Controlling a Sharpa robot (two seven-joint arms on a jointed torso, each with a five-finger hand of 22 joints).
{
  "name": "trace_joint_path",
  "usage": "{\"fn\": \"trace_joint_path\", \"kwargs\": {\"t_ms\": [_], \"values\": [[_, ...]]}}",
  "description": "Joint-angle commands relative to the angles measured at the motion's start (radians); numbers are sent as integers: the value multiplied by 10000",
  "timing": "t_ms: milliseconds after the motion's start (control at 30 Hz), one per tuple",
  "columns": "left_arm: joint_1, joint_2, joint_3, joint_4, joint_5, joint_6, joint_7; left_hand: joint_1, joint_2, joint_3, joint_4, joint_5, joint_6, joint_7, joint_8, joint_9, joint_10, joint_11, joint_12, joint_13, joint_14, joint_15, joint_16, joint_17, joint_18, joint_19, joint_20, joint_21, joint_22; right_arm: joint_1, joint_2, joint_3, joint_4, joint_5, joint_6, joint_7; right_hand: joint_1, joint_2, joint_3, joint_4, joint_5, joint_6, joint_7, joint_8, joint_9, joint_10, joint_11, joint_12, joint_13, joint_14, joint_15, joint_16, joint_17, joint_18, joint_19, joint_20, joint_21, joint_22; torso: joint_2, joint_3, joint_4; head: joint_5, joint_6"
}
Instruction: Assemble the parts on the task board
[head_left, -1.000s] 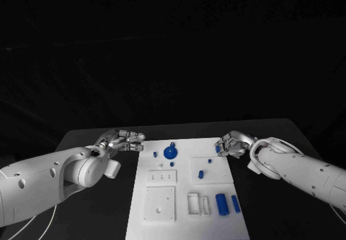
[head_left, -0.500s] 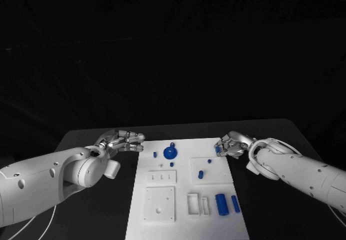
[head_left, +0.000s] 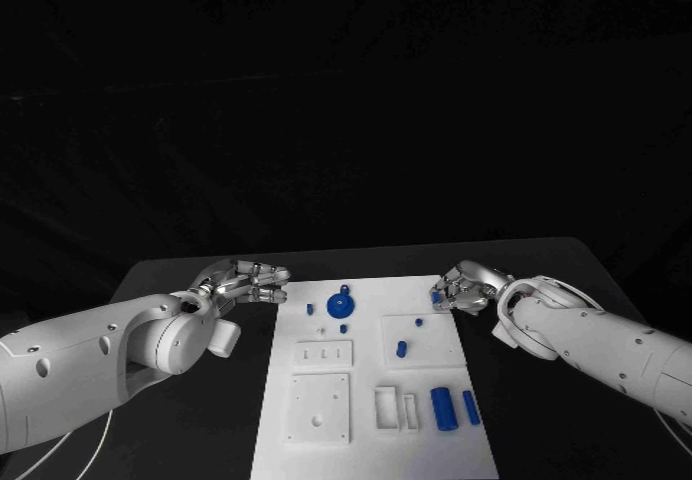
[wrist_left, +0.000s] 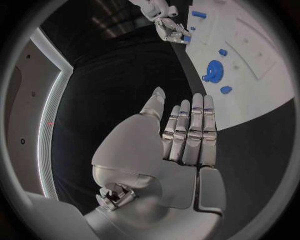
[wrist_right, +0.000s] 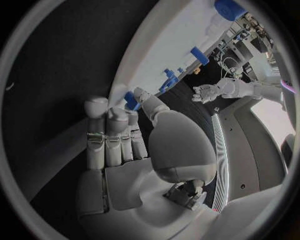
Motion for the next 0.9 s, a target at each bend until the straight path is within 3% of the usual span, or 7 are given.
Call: {"fn": "trace_joint_path", "kwargs": {"t_ms": [33,367,567,633,667,733,900], "values": [[4,9,7,16,-45,165,10,57,60,6,-72,48,-69,18,-3,-8,-79,-2,21,13,-60,-20,40,0,-110,-70,26,60,-9,-6,18,2,22,-64,-467,55,-53,52,115,52,-112,278,-42,47,28,117,-50,102,48,74,-40,85,75,-37,471,-111,129,686,0,0,-3,2,-7],[10,3,9,40,-151,228,-46,50,134,12,-81,48,185,-64,12,-5,61,-62,22,12,38,-69,98,9,-116,-34,-10,98,5,-4,-29,3,298,81,-840,-65,-10,83,-61,165,-324,570,-137,50,32,264,-100,168,159,119,-84,149,222,-79,489,-163,355,716,-22,-9,-23,-5,24],[98,37,13,80,-502,384,-545,-241,104,-173,122,-58,162,-114,-7,-8,728,-280,20,9,660,-365,711,114,-183,424,-291,444,160,79,-153,11,898,-108,-927,-507,31,46,-114,149,-469,641,-159,49,33,287,-114,167,184,128,-93,180,288,-63,491,-172,391,717,-105,-43,-75,15,31],[180,85,13,94,-750,403,-783,-387,80,-271,247,-72,258,-190,11,-1,1169,-446,86,20,1201,-599,1241,302,-173,798,-489,741,306,156,-165,13,1187,-234,-856,-713,53,51,-96,148,-570,647,-158,47,31,295,-116,170,194,134,-95,201,320,-57,493,-173,400,717,-164,-55,-111,51,12],[219,112,14,90,-832,408,-876,-417,60,-330,315,-94,305,-230,-6,-8,1458,-525,-9,7,1247,-694,1549,468,-267,917,-631,921,406,184,-165,14,1293,-273,-815,-781,51,41,-80,162,-597,645,-160,47,31,303,-115,170,202,133,-95,202,335,-53,492,-172,409,716,-199,-70,-125,65,19],[361,215,13,51,-1082,490,-1194,-768,17,-528,605,-77,774,-481,115,67,2529,-898,194,49,1654,-1041,2602,1052,-382,1295,-980,1472,722,262,-147,15,1612,-400,-710,-977,51,34,-52,203,-622,631,-158,47,31,318,-114,191,239,144,-93,253,413,-46,503,-171,500,732,-296,-102,-145,97,-2],[627,495,12,-150,-1542,962,-1944,-1639,-169,-627,1113,-78,1549,-815,200,474,3535,-1307,952,334,1361,-1476,5207,2593,-602,1401,-1467,2723,1562,383,8,16,2242,-756,-550,-1471,83,-18,-9,216,-663,602,-146,44,28,317,-110,193,270,143,-87,270,475,-32,497,-161,535,735,-462,-145,-159,245,-65]]}}
